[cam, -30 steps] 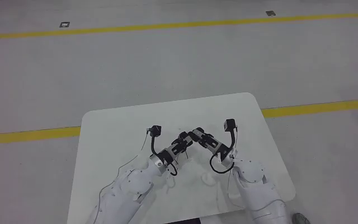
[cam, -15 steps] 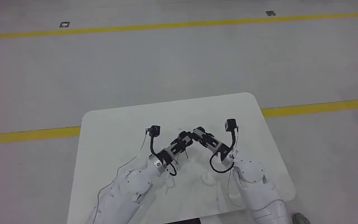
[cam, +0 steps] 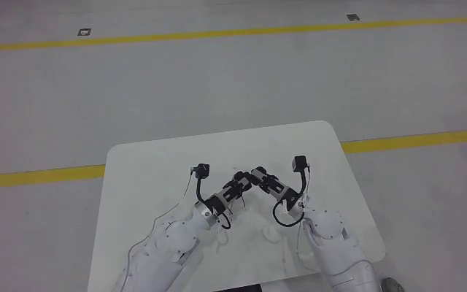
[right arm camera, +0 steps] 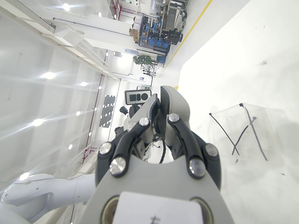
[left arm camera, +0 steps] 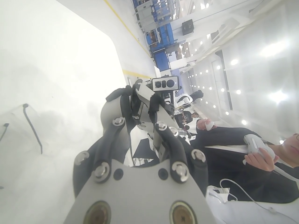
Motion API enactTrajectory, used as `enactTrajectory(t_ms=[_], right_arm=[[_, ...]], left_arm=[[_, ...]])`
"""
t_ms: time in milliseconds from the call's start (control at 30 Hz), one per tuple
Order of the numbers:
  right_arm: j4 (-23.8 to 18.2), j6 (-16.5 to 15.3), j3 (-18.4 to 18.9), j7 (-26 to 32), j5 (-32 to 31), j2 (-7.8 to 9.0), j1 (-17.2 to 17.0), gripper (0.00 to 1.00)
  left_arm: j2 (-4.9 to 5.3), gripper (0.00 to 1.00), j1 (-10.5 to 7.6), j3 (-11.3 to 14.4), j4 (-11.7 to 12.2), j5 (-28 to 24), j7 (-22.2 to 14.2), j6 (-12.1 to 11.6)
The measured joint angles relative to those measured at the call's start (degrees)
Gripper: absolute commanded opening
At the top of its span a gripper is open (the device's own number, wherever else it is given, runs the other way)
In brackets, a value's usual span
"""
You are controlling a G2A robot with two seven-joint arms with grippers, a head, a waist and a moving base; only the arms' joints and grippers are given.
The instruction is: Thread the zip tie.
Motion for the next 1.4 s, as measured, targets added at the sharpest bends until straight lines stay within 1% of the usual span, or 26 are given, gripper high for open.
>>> enactTrajectory(t_ms=[67, 300, 333, 367, 400, 533, 667, 800, 900, 967, 1067, 1333, 1400], right_arm=[[0.0, 0.0, -0.1, -0.3, -0.1, 0.12, 0.0, 0.0], [0.0, 0.0, -0.6, -0.9, -0.2, 0.54, 0.0, 0.0], [0.1, 0.0, -0.7, -1.0, -0.1, 0.59, 0.0, 0.17], [0.2, 0.0, -0.7, -1.1, 0.0, 0.63, 0.0, 0.93], [0.3, 0.0, -0.7, -1.3, 0.3, 0.68, 0.0, 1.0], [0.5, 0.0, -0.3, -2.2, 1.4, 0.8, -0.1, 1.0], [0.8, 0.0, 1.0, -2.1, 2.8, 0.96, -0.2, 1.0], [1.9, 0.0, 2.7, -1.0, 4.5, 1.1, -0.3, 1.0], [4.1, 0.0, 4.2, 1.5, 8.0, 1.12, 0.0, 1.0], [6.3, 0.0, 4.9, 4.0, 12.1, 0.98, 0.4, 1.0], [9.2, 0.0, 5.8, 7.1, 17.2, 0.9, 1.0, 1.0], [9.2, 0.0, 5.9, 6.9, 17.1, 0.9, 1.0, 1.0], [9.0, 0.4, 5.7, 6.8, 16.6, 0.94, 1.1, 1.0]], left_arm=[[0.01, 0.0, -0.01, 0.0, 0.0, 0.0, 0.1, 0.1], [0.05, 0.0, 0.0, 0.0, 0.1, -0.1, 0.1, 0.1], [0.05, 0.0, 0.0, 0.0, 0.2, -0.1, 0.1, 0.0], [0.06, 0.0, 0.0, 0.0, 0.2, -0.1, 0.1, 0.0], [0.08, 0.0, -0.01, 0.0, 0.3, -0.1, 0.1, 0.0], [0.17, 0.0, 0.09, -0.4, 0.5, 0.2, 0.6, -0.2], [0.35, 0.0, 0.33, -0.8, 0.2, 1.0, 0.9, -0.6], [0.69, 0.0, 0.61, -1.5, -0.2, 2.6, 0.8, -1.9], [1.07, 0.0, 0.92, -2.1, -0.7, 5.1, 0.7, -3.5], [1.36, 0.0, 1.17, -2.5, -1.0, 6.9, 0.3, -4.5], [1.59, 0.0, 1.05, -2.6, -1.4, 9.0, -0.7, -4.8], [1.59, 0.0, 1.27, -2.7, -1.3, 8.4, -0.4, -4.9], [1.85, 0.0, 1.76, -3.8, -1.2, 6.6, -0.7, -6.0]])
